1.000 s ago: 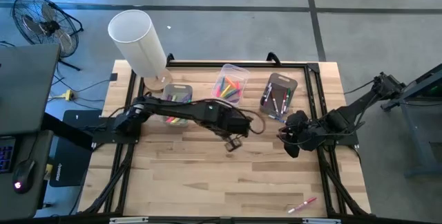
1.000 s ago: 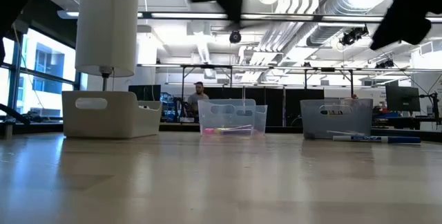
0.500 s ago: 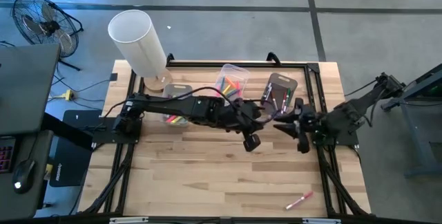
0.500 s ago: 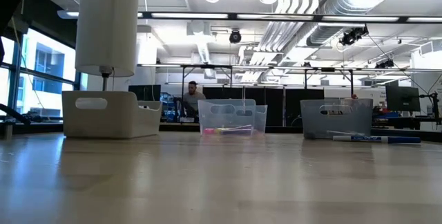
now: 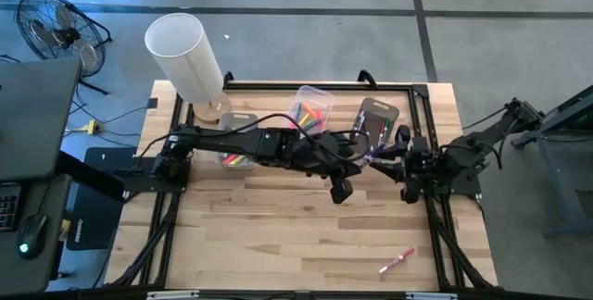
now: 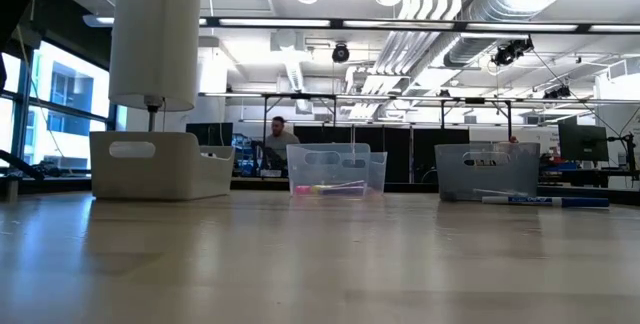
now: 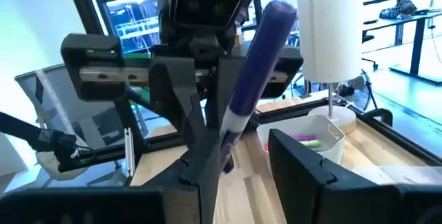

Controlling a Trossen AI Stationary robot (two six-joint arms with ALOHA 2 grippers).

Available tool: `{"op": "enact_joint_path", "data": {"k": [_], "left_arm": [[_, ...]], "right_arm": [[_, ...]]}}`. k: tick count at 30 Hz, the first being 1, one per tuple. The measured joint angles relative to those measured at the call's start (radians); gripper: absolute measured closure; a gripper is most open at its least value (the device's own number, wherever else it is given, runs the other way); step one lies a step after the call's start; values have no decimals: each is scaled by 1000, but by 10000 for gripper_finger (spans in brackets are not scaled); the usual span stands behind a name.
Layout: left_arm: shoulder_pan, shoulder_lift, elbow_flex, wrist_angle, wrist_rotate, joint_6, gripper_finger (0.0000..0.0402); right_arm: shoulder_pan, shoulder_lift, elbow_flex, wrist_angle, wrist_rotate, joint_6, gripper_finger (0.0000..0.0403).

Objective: Pick & Place Markers
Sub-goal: Put the blue marker into the black bin

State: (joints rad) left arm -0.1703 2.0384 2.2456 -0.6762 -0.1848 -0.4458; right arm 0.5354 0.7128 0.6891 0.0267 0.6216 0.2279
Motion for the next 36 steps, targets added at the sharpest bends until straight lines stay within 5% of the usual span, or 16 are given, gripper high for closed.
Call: {"op": "enact_joint_path", "data": {"k": [16,24,32,36], "left_arm": [[2,24,-2,-3,17,-5,385],[7,21,0,0,0,0,385],[27,21,0,4,-93,-51,371],[53,21,0,-7,-58,-33,343]], "right_arm": [[-128,0,0,61,-130,-4,294],[-150,0,0,75,-181,-7,357],[-153,0,0,63,-133,-27,370],[-152,0,0,61,-106,-21,363]]}}
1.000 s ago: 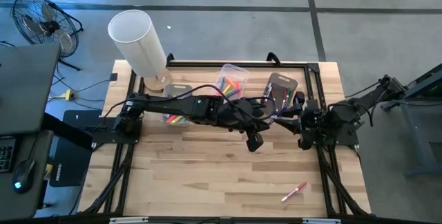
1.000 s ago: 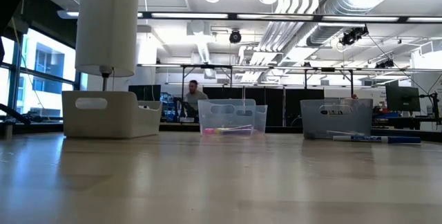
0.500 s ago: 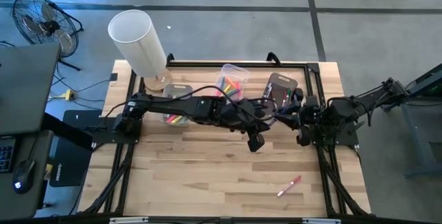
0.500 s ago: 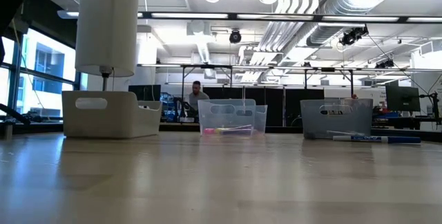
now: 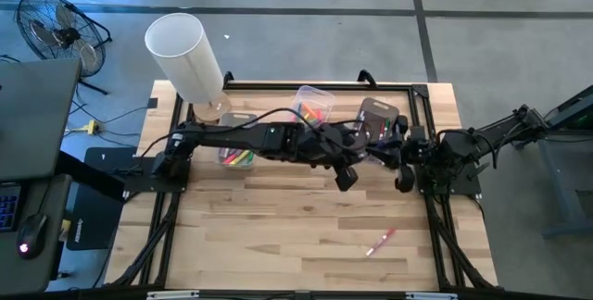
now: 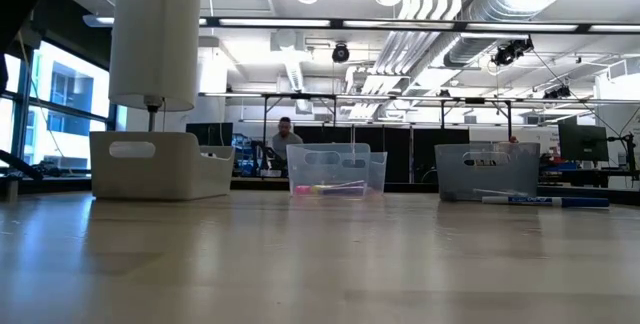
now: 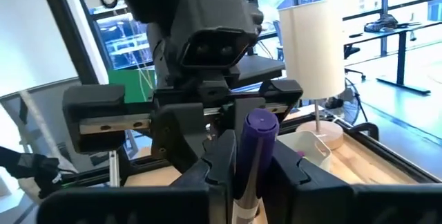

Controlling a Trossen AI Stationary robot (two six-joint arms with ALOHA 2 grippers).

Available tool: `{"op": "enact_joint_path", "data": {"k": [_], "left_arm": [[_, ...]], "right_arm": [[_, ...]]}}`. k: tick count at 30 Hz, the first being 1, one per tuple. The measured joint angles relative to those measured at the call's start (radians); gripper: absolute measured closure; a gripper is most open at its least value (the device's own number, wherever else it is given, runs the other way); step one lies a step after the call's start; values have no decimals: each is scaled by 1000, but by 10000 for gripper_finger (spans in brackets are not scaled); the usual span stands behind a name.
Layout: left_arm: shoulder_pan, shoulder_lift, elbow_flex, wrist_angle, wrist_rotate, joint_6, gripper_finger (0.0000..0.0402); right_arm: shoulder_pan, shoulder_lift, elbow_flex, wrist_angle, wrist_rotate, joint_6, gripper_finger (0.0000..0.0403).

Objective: Pick & Place Markers
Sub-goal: Put the blue marker into the black bin

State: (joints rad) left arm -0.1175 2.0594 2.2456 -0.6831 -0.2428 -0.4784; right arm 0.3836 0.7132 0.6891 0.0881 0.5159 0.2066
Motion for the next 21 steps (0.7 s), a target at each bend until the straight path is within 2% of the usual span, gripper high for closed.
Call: {"op": "enact_joint_path", "data": {"k": [5,9,12,17,19,21], "left_arm": [[36,0,0,-31,72,89,292],[72,-29,6,-154,83,163,267],[89,-46,42,-226,80,187,263],[75,-116,52,-351,109,399,275],[74,-160,27,-469,102,439,282],[89,-191,-23,-438,95,472,289]], "right_arm": [[0,0,0,-9,59,-6,374],[-4,0,0,-41,154,-6,373],[-18,0,0,-60,204,8,362],[-55,0,0,-67,276,19,373],[-74,0,0,-70,304,19,374],[-97,2,0,-80,341,26,374]]}}
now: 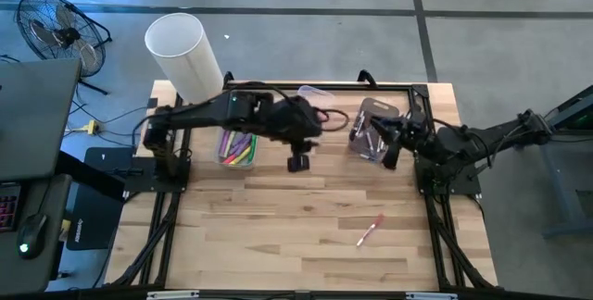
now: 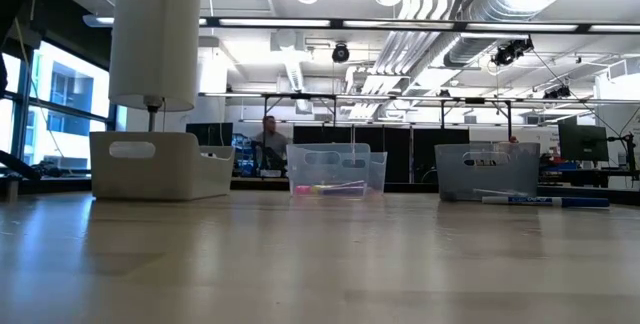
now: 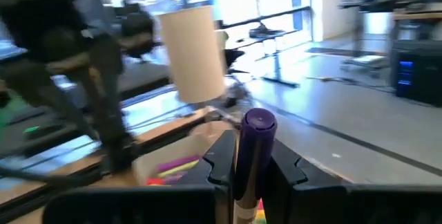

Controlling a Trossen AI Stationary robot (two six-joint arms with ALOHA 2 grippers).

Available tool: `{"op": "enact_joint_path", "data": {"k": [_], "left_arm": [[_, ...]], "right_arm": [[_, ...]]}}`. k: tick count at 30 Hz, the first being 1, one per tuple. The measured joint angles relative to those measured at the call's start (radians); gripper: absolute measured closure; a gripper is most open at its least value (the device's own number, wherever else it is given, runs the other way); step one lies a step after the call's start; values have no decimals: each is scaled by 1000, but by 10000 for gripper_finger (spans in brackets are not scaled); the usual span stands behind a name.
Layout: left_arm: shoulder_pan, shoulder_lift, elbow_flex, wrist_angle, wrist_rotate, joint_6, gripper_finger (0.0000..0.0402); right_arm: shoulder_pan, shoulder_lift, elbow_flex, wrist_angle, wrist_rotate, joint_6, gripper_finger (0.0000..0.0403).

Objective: Pick & Place Markers
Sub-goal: Put the blue marker into the black bin

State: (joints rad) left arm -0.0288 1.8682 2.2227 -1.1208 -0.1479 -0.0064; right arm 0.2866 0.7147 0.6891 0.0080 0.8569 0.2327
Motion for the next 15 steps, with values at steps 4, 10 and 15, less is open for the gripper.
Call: {"op": "enact_joint_path", "data": {"k": [4,10,15], "left_arm": [[29,-133,-238,51,14,26,299],[115,-448,-769,450,118,-43,301],[180,-690,-1120,640,157,-153,301]], "right_arm": [[-64,20,0,-11,58,52,374],[-191,115,0,-39,51,147,373],[-331,229,98,-332,5,363,373]]}}
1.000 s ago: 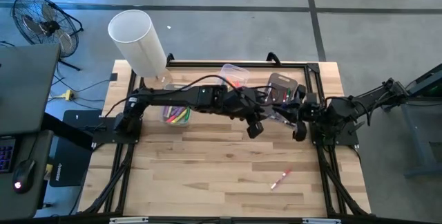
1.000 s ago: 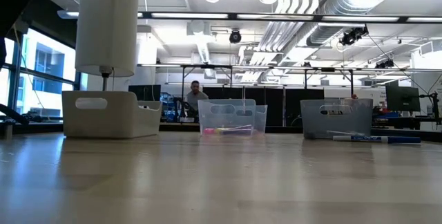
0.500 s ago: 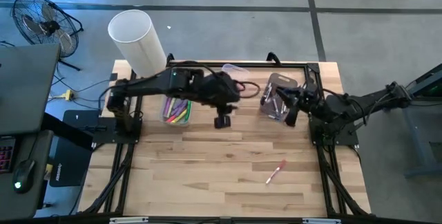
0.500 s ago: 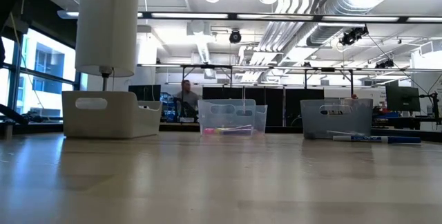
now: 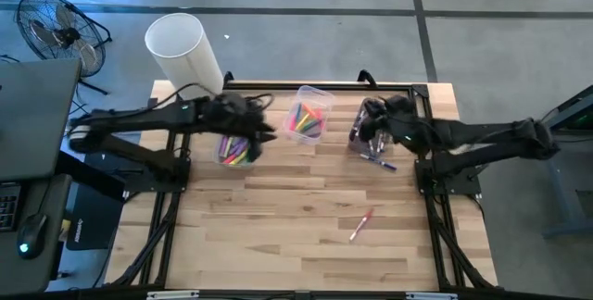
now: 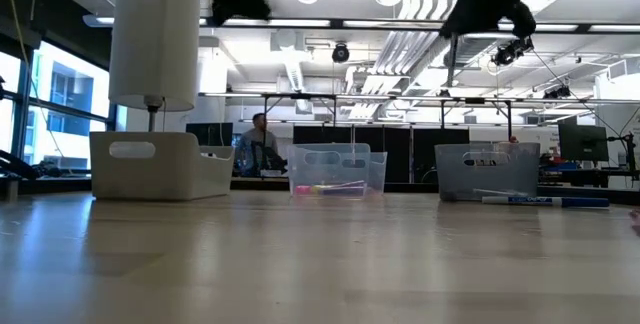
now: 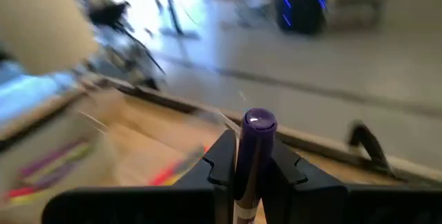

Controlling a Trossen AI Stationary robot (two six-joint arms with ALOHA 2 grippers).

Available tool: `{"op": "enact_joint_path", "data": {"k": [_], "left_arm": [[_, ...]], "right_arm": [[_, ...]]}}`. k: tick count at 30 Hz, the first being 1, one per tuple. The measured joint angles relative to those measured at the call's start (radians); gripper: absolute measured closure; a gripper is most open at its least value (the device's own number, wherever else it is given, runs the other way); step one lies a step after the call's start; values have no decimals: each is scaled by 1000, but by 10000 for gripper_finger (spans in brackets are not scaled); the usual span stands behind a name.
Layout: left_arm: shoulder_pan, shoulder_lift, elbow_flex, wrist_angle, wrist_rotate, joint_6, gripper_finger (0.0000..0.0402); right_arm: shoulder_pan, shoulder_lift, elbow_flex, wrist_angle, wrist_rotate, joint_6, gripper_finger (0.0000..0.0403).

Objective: Pick & Place Markers
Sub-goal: Put the blue marker into the black bin

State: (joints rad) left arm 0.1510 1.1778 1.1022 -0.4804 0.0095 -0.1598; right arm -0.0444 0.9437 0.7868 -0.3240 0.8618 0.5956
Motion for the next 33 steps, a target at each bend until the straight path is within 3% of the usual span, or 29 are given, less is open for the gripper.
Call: {"op": "enact_joint_path", "data": {"k": [4,8,12,17,24,33], "left_arm": [[17,-141,-156,44,-7,-72,301],[20,-215,-213,23,-45,-102,301],[19,-225,-212,15,-49,-106,301],[19,-234,-213,-7,-14,-107,301],[19,-233,-213,-53,19,-107,301],[19,-231,-213,-35,3,-107,301]], "right_arm": [[-146,130,148,-353,-169,181,373],[-280,290,270,-624,-366,264,372],[-377,429,318,-696,-521,268,371],[-448,523,321,-686,-570,289,346],[-469,508,320,-690,-604,295,299],[-392,308,320,-702,-620,199,290]]}}
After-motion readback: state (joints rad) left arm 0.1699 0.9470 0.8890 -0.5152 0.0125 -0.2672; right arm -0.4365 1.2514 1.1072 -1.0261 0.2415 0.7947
